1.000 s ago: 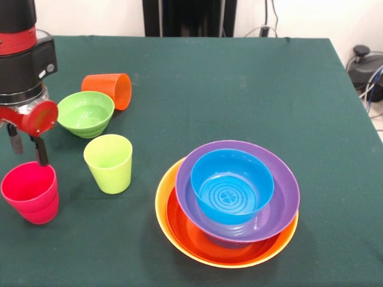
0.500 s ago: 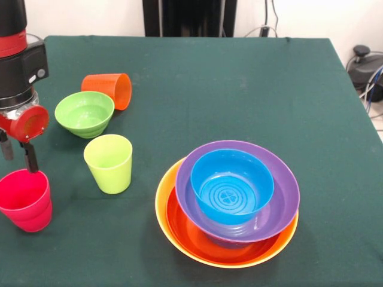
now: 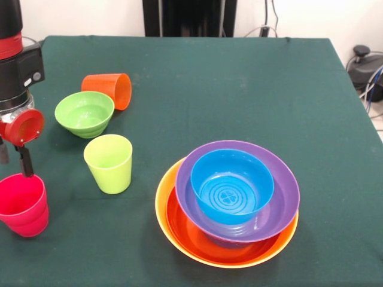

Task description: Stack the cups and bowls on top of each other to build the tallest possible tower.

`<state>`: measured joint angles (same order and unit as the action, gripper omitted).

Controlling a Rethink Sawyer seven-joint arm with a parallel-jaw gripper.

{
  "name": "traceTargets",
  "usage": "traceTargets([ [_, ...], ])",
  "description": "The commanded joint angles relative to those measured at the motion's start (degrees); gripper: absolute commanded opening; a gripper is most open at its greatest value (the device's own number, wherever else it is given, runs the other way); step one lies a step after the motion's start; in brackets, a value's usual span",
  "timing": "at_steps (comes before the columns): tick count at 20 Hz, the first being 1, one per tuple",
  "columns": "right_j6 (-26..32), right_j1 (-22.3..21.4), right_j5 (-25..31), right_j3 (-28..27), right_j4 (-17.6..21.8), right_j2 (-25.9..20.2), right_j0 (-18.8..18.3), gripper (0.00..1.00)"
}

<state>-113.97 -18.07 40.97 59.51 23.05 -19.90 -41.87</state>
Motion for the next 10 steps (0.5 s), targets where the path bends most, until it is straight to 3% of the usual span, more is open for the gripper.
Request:
traceTargets([
  [1,17.0,0.8,5.2,0.4,3.9,-3.5,1.5,1.0],
  [6,17.3,-1.5,10.3,-0.5,2.9,-3.2,2.3,1.0],
  [10,17.1,-2.1,10.4,0.2,2.7,-3.5,2.0,1.0],
])
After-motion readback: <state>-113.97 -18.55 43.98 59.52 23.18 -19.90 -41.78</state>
